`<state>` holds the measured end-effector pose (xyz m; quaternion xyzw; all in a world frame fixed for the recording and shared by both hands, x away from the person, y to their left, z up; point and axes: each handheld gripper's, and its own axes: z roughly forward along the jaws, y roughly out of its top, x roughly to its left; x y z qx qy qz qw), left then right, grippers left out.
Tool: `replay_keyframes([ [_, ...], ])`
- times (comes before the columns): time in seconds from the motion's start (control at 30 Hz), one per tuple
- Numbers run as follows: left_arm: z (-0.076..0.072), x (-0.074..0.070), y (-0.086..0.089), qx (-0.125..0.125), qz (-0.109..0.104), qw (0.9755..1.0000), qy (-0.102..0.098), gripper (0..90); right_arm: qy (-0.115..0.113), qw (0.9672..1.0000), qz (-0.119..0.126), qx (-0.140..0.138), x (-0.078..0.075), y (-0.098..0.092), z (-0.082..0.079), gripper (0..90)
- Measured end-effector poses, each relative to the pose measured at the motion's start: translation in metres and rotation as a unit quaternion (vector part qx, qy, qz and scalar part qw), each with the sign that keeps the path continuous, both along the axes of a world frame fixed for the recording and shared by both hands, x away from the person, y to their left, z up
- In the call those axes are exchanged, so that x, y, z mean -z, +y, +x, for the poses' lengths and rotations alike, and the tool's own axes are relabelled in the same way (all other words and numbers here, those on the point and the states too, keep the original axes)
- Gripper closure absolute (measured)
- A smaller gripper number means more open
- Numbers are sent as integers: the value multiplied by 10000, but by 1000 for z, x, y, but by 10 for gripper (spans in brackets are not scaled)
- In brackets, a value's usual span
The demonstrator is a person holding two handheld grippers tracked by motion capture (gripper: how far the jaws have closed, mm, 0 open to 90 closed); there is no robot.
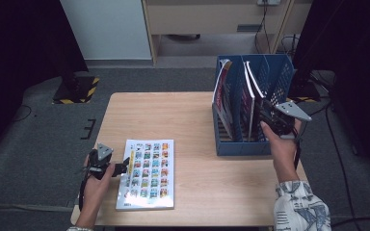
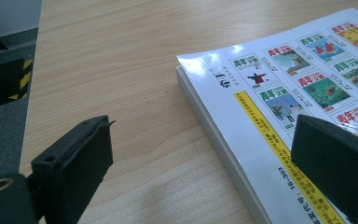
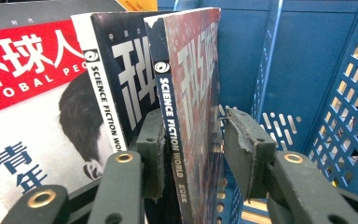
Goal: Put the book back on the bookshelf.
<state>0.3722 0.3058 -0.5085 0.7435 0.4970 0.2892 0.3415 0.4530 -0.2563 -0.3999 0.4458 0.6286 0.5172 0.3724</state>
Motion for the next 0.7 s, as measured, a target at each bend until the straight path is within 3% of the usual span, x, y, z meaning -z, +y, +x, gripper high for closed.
replay_keyframes([
  [0.7,0,0,0,-8,13,10000,1,51,24,9999,62,-152,8,1,-16,564],
])
